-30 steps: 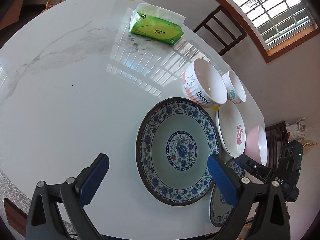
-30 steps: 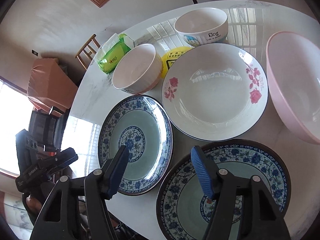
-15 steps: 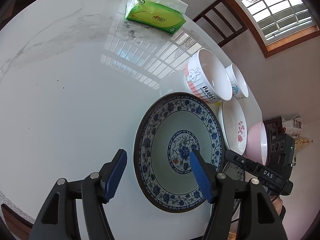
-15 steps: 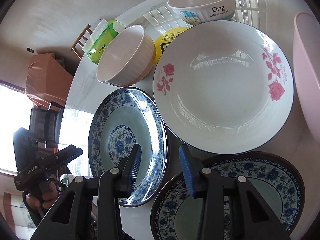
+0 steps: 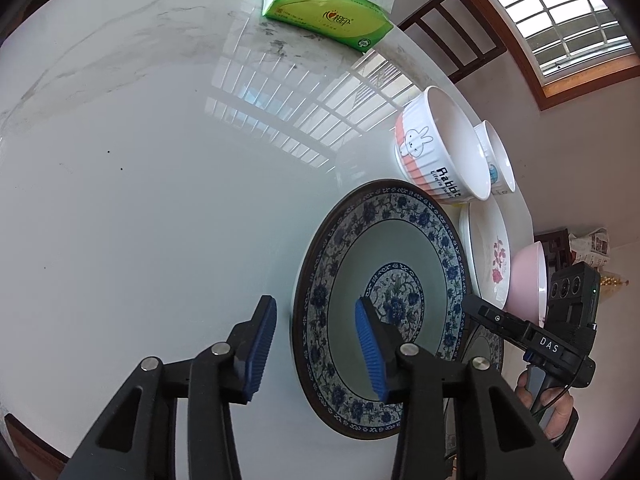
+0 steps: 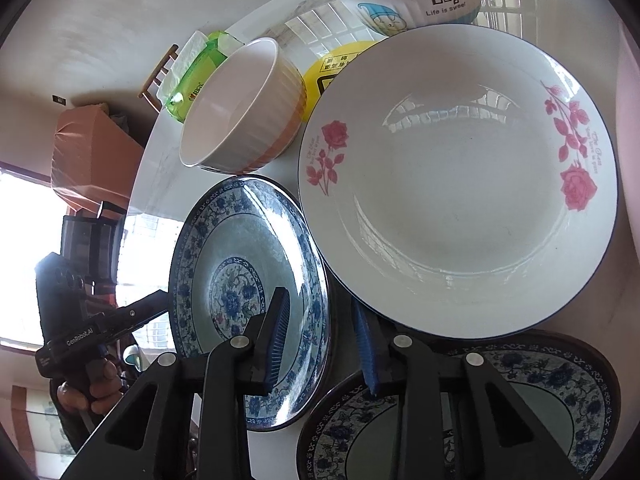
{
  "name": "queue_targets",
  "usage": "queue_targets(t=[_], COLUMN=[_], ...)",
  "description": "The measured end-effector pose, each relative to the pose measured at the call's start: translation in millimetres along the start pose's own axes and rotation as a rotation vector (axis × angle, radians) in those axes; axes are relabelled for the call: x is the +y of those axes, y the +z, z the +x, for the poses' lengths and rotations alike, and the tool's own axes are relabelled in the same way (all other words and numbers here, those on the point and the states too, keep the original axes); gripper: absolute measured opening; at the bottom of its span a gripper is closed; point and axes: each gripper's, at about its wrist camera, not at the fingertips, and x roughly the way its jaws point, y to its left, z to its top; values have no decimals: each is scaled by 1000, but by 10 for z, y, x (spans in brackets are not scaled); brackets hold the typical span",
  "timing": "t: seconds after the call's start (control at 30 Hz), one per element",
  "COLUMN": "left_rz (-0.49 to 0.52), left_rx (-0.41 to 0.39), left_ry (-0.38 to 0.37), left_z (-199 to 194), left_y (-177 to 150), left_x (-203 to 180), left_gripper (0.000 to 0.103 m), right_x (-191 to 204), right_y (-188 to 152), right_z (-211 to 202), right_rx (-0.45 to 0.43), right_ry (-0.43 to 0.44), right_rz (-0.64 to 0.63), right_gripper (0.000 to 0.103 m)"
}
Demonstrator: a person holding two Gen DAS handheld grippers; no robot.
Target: Organize plates and bowls
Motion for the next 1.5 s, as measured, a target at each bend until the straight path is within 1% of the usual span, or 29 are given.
queue_targets(t=[0.03,0.17,0.23,0.27,0.33,0.4,0.5,0.73,0.93,1.07,1.3,1.5], left_rz=[-1,9,17,18,28,52,68,96,106,110,95,79], left_rx=[2,6,10,15,20,9,3,-27,-61,-78,-99,-105], left_ry=[0,1,3,4,4,23,23,24,26,42,81,91], left_z=[8,29,45,55,74,68,64,-68,-306,-453,-630,-662], left_y=[3,8,15,16,14,8,-4,-42,-81,-107,-161,-172], left_x=[10,25,33,39,33,21,18,22,101,176,423,593], left_gripper=[36,32,27,25,20,16,16,16,16,16,16,16], right_x=[8,17,24,27,36,37,57,158,358,516,763,913], right_y=[3,11,16,19,26,30,21,-39,-131,-210,-372,-446], right_z=[7,27,42,43,49,64,70,45,-31,-24,131,299], right_rx=[-1,1,1,-1,-2,-2,-10,-22,-49,-56,-25,3], right_ry=[1,7,7,8,4,-1,-34,-57,-54,-43,-33,-29], right_rz=[-4,-9,-10,-11,-20,-22,-41,-49,-72,-82,-97,-113], right_gripper=[30,30,30,29,27,20,14,14,14,14,14,14])
